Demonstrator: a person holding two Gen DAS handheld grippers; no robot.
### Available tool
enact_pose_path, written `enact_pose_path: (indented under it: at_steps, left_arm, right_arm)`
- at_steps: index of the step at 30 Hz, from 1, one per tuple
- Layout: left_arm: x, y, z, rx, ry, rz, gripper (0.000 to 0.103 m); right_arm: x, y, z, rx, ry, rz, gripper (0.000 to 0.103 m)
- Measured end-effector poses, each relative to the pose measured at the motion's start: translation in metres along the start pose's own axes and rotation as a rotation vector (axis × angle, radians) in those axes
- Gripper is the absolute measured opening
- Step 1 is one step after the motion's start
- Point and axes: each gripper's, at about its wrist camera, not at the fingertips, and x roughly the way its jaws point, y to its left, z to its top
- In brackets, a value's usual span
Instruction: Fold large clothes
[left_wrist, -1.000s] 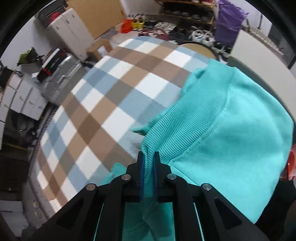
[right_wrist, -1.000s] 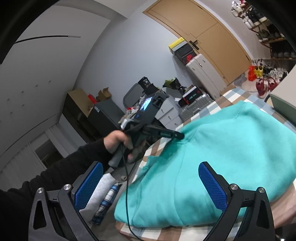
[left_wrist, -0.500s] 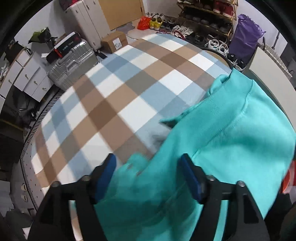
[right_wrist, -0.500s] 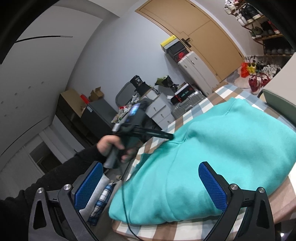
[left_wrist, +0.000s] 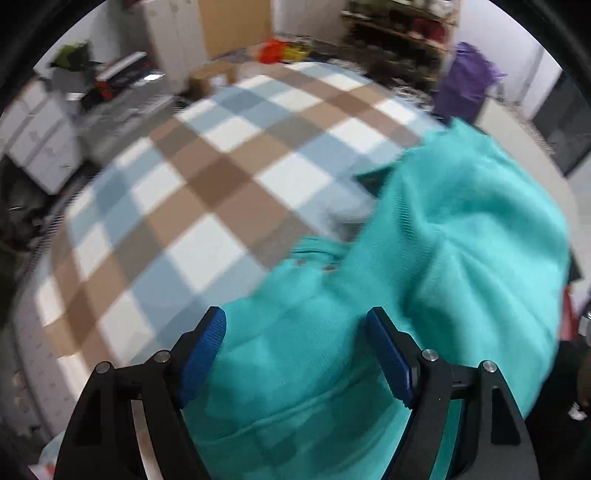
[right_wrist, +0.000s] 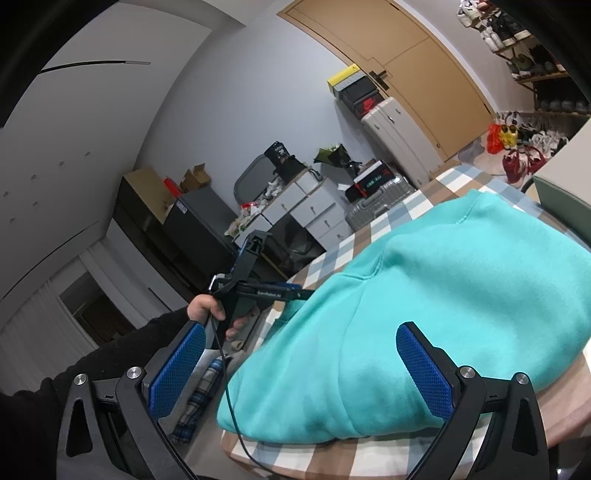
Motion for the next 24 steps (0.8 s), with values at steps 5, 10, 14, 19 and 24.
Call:
enact_pose_path:
  at_steps: [5,10,14,19,24]
  left_arm:
    - [0.017,-0.018,0.007,0.139,0.068,-0.01,0.075]
    - [0.018,-0.015,0.005,0.136,0.069,-0.064,0.059]
    - [0.009,-0.024,-0.006,0.186,0.056,-0.01,0.029]
    - [0.001,-0.046,-0.017,0.225,0.067,0.125,0.004]
    - [0.004,-0.066,-0.028,0.246,0.074,0.31,0.002]
  right_arm:
    - [0.006,-0.002,0.0,0.006,0.023,-0.018,0.103]
    - [0.011,-0.001,0.0,0.002,0.04,-0.025,0.103]
    - [0.013,-0.001,0.0,-0.006,0.053,-0.022,0.103]
    - [0.013,-0.001,0.0,0.008,0.055,-0.014,0.103]
    - [0.011,-0.003,0.001,0.018,0.045,-0.012,0.103]
